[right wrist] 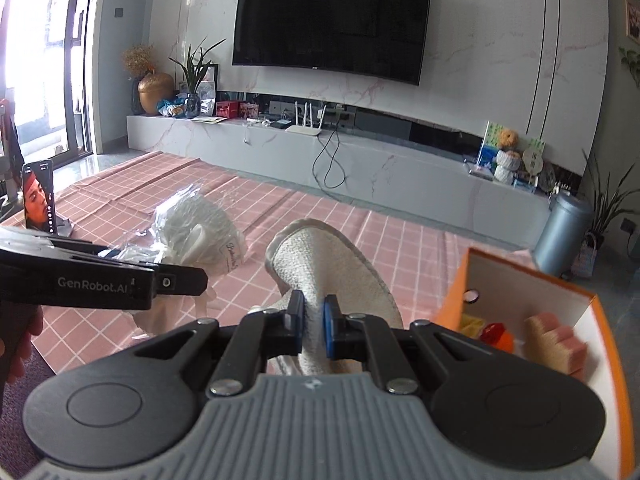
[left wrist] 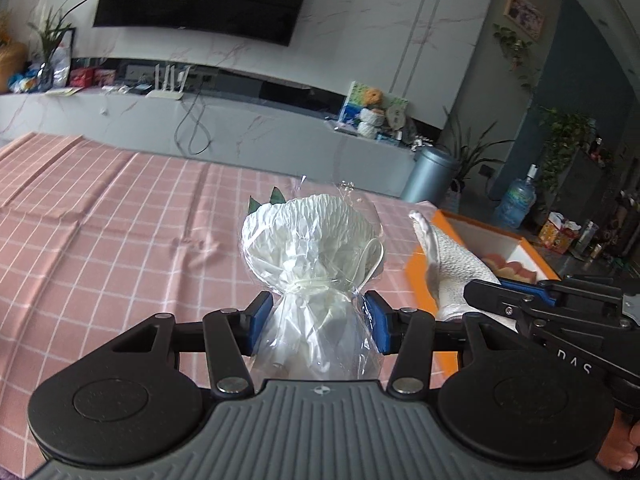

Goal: Organize soft objects
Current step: 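Lift and carry the bundle and terry pad with both tools over the box, then open both tools to drop the bundle and terry pad into the box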

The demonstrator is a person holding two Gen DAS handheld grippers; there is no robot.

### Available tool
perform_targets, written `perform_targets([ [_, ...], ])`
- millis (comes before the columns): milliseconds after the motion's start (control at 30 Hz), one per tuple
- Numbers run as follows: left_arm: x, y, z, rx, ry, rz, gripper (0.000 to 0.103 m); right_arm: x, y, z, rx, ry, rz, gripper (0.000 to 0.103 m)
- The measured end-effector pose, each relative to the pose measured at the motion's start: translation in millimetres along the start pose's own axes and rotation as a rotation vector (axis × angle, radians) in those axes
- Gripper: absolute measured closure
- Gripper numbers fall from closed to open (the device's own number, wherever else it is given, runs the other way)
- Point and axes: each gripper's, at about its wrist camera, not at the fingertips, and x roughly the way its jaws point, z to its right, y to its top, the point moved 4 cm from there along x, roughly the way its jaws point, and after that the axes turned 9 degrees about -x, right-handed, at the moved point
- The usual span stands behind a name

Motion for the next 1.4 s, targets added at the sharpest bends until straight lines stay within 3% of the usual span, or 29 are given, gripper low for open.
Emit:
perform_targets([
  [433, 19, 14, 87, 0.124, -0.188, -0.002, 0.046, -54, 2, 77, -0.054, -0.151, 0.009, 0.096],
  [767, 50, 10, 157, 0.203, -0.329, -0.058, 0.046, -72, -26, 134, -0.055, -0.227, -0.072, 0.096],
  [1067, 98, -25, 196, 0.35, -0.33, -0.173, 0.046, -55, -81, 174, 0.029, -0.177, -0.222, 0.096],
  [1400, 127, -62, 208, 0.495, -0.295, -0.283, 0.046, -29, -110, 184, 0.082, -0.094, -0.332, 0.096],
])
